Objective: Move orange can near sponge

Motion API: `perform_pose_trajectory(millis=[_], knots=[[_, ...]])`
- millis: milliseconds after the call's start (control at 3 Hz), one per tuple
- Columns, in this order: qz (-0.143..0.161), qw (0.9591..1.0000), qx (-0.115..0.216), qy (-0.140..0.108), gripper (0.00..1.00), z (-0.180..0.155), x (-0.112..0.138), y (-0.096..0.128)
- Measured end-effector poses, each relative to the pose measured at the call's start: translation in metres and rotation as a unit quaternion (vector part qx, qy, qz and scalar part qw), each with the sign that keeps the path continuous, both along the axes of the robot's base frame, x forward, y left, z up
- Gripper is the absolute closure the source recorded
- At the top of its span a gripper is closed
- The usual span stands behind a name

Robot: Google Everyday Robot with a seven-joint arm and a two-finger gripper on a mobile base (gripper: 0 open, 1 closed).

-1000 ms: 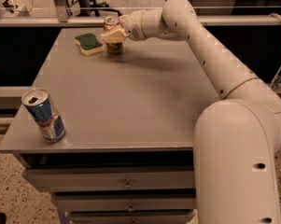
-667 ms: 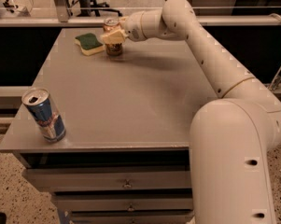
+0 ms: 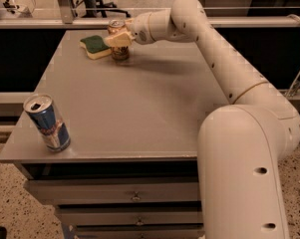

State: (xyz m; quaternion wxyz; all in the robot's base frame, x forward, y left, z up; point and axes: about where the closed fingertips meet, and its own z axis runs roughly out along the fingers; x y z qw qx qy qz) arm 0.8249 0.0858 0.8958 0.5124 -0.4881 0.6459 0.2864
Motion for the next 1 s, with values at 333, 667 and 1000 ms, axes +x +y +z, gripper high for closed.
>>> perform_pose_trajectory(millis=[333, 667, 1000], knots=[[0.0, 1.0, 0.0, 0.0, 0.16, 0.001, 0.0, 0.0], [0.0, 1.0, 0.0, 0.0, 0.0, 0.001, 0.0, 0.0], [-0.01, 0.9999, 0.007, 0.009, 0.0, 0.003, -0.003, -0.02]])
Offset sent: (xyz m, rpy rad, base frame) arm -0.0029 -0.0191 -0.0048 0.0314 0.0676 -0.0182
